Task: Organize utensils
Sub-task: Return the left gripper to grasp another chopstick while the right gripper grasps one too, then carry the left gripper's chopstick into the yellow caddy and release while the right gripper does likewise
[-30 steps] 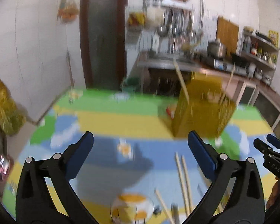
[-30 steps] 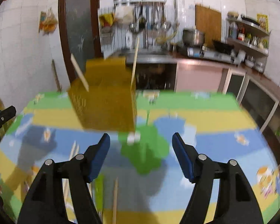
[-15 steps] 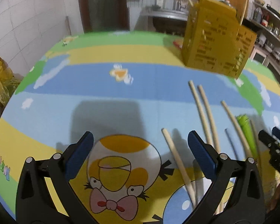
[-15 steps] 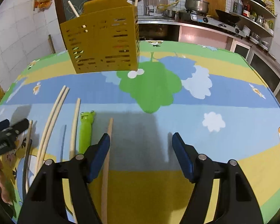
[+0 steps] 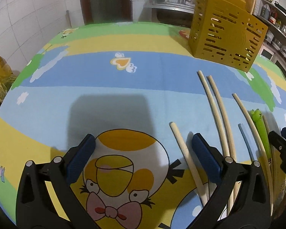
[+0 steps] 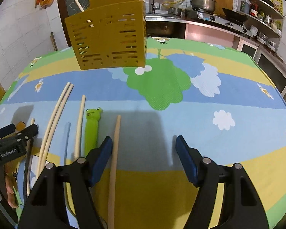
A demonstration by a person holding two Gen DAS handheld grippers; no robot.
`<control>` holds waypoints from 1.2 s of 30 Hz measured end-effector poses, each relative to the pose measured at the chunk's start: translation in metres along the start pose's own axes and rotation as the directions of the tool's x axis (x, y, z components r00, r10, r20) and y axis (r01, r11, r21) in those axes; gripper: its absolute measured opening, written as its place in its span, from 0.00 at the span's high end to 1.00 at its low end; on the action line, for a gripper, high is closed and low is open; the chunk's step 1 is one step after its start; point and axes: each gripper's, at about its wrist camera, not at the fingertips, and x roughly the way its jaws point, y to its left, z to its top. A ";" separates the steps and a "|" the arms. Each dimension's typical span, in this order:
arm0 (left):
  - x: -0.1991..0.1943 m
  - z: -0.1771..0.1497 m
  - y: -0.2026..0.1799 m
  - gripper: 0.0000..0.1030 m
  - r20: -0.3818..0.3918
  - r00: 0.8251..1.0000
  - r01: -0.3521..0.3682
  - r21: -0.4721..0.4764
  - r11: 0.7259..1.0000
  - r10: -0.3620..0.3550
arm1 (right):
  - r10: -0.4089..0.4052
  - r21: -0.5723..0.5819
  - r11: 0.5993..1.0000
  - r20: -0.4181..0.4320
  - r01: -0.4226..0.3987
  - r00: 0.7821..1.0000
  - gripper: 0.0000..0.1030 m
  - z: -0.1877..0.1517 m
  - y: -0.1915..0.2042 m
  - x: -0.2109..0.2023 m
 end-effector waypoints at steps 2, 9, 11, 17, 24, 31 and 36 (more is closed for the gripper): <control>0.000 0.000 0.000 0.05 0.000 1.000 0.000 0.001 1.000 0.000 | -0.003 0.008 1.000 0.001 0.003 1.000 0.35 0.000 -0.001 0.000; -0.011 -0.002 -0.016 0.33 0.021 1.000 0.012 0.057 0.998 -0.013 | -0.003 0.014 1.000 -0.003 0.003 1.000 0.55 0.001 0.005 0.000; -0.013 -0.003 -0.024 0.54 0.014 1.000 0.021 0.083 0.996 -0.022 | -0.004 0.022 1.000 -0.009 0.004 1.000 0.59 0.002 0.007 0.000; -0.013 0.006 -0.033 0.88 -0.043 0.997 0.070 0.094 0.993 -0.066 | -0.023 0.015 1.000 -0.034 0.024 0.999 0.70 0.007 0.016 0.005; -0.006 0.018 -0.034 0.92 -0.051 0.995 0.091 0.079 0.993 -0.087 | 0.008 0.036 0.999 -0.047 -0.006 0.999 0.94 0.020 0.017 0.012; -0.040 0.030 -0.036 0.94 0.079 0.988 0.125 0.070 0.990 -0.130 | 0.047 0.077 0.995 0.106 -0.055 0.993 0.94 0.027 0.006 -0.026; -0.090 0.038 -0.039 0.95 0.259 0.956 0.113 0.095 0.989 -0.134 | 0.044 0.089 0.994 0.269 -0.071 0.962 0.94 0.038 -0.002 -0.071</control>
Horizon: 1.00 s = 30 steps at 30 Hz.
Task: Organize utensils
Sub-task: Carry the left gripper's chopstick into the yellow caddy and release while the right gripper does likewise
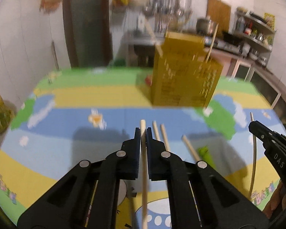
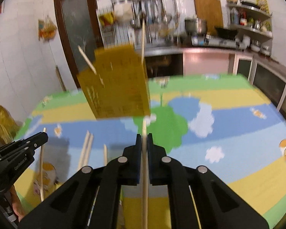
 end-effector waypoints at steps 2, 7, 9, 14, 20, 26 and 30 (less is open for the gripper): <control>-0.014 0.007 -0.002 0.96 0.056 0.998 -0.005 0.006 1.000 0.005 | 0.002 0.007 1.000 0.053 -0.002 0.999 0.94 0.008 -0.001 -0.012; -0.049 0.023 -0.003 0.96 0.187 0.982 0.011 0.004 1.000 -0.011 | -0.004 -0.008 1.000 0.175 0.005 0.985 0.94 0.024 0.002 -0.038; -0.059 0.027 -0.003 0.96 0.233 0.973 0.011 -0.002 1.000 -0.010 | -0.013 -0.026 0.999 0.218 0.019 0.976 0.94 0.027 0.005 -0.045; -0.068 0.030 0.002 0.96 0.281 0.960 0.018 -0.017 1.000 -0.012 | -0.015 -0.050 0.998 0.257 0.029 0.966 0.94 0.028 0.011 -0.048; -0.069 0.027 0.001 0.96 0.301 0.953 0.016 0.004 1.000 -0.017 | -0.019 -0.069 0.997 0.269 0.039 0.963 0.94 0.022 0.015 -0.049; -0.083 0.043 -0.001 0.96 0.356 0.934 0.031 0.021 0.999 -0.036 | 0.000 -0.070 0.997 0.309 0.023 0.951 0.94 0.043 0.016 -0.064; -0.090 0.075 -0.008 0.96 0.409 0.911 0.039 0.032 0.999 -0.048 | 0.002 -0.070 0.997 0.352 0.024 0.936 0.94 0.077 0.018 -0.069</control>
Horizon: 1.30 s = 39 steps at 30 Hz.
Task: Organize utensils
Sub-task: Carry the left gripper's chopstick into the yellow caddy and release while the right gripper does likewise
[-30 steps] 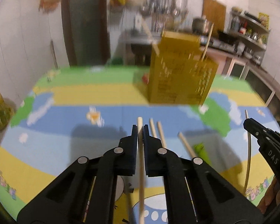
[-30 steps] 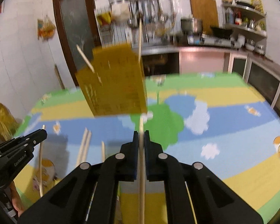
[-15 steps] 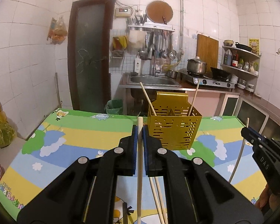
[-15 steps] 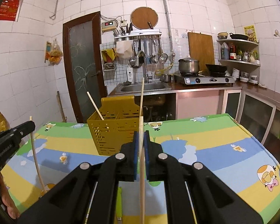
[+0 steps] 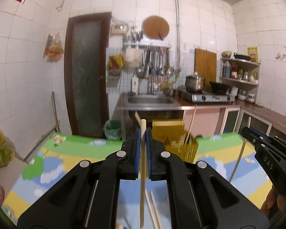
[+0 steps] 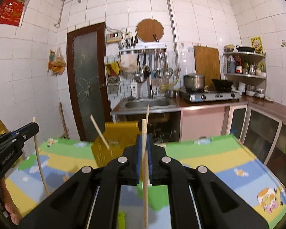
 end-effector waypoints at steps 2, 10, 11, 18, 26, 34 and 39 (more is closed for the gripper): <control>0.007 0.022 -0.001 0.96 0.038 0.999 0.005 -0.004 1.000 -0.005 | 0.006 0.000 1.000 0.033 -0.006 0.999 0.94 0.021 0.001 0.005; 0.048 0.096 0.001 0.96 0.157 0.987 0.059 -0.073 0.996 -0.047 | 0.014 -0.007 1.000 0.128 -0.014 0.992 0.94 0.089 0.006 0.045; 0.056 0.102 0.000 0.96 0.170 0.984 0.058 -0.074 0.996 -0.045 | 0.017 -0.002 1.000 0.133 -0.017 0.991 0.94 0.093 0.007 0.050; 0.127 0.120 -0.014 0.96 0.217 0.975 0.054 -0.073 0.996 -0.037 | 0.039 0.017 0.999 0.143 -0.042 0.989 0.94 0.110 0.010 0.104; 0.212 0.069 -0.017 0.96 0.109 0.993 0.042 -0.084 0.996 -0.032 | 0.055 0.004 0.998 0.037 -0.055 0.998 0.94 0.066 0.013 0.171; 0.240 0.022 -0.001 0.96 0.004 1.000 0.018 -0.111 0.994 -0.017 | 0.053 -0.005 0.999 -0.071 -0.053 0.996 0.94 0.015 0.008 0.199; 0.221 0.032 0.006 0.56 -0.022 1.000 -0.009 -0.111 0.994 0.006 | 0.027 -0.010 1.000 -0.092 -0.028 0.995 0.83 0.022 0.004 0.190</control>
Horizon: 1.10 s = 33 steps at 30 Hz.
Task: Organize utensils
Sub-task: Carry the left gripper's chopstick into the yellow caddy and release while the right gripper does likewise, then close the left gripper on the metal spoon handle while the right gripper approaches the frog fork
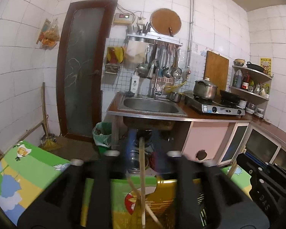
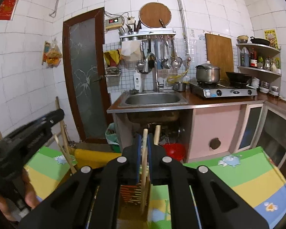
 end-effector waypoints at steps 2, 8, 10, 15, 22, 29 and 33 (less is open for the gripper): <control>-0.022 0.008 0.004 0.22 0.036 0.999 -0.030 -0.002 1.000 0.030 | -0.014 0.028 1.000 0.006 0.014 1.000 0.35 0.006 -0.005 -0.013; -0.081 0.019 0.013 0.09 0.049 0.996 -0.071 0.057 0.996 0.068 | -0.058 0.050 0.997 0.012 0.057 0.998 0.33 0.016 -0.016 -0.060; -0.103 0.016 0.022 0.05 0.053 0.994 -0.094 0.060 0.994 0.091 | -0.066 0.040 0.997 -0.013 0.066 0.998 0.31 0.012 -0.018 -0.076; -0.143 -0.010 0.044 0.05 0.001 0.991 -0.134 0.073 0.988 0.135 | -0.078 0.027 0.996 -0.087 0.080 0.993 0.30 -0.025 -0.023 -0.106; -0.169 -0.070 0.062 0.05 -0.121 0.979 -0.154 0.095 0.983 0.165 | -0.066 0.014 0.997 -0.220 0.071 0.973 0.30 -0.101 -0.020 -0.124; -0.176 -0.132 0.072 0.05 -0.250 0.949 -0.171 0.107 0.979 0.193 | -0.042 0.016 0.999 -0.346 0.051 0.937 0.30 -0.166 -0.013 -0.125; -0.176 -0.163 0.080 0.05 -0.336 0.917 -0.190 0.103 0.976 0.215 | -0.033 0.008 0.999 -0.388 0.039 0.921 0.30 -0.189 -0.007 -0.126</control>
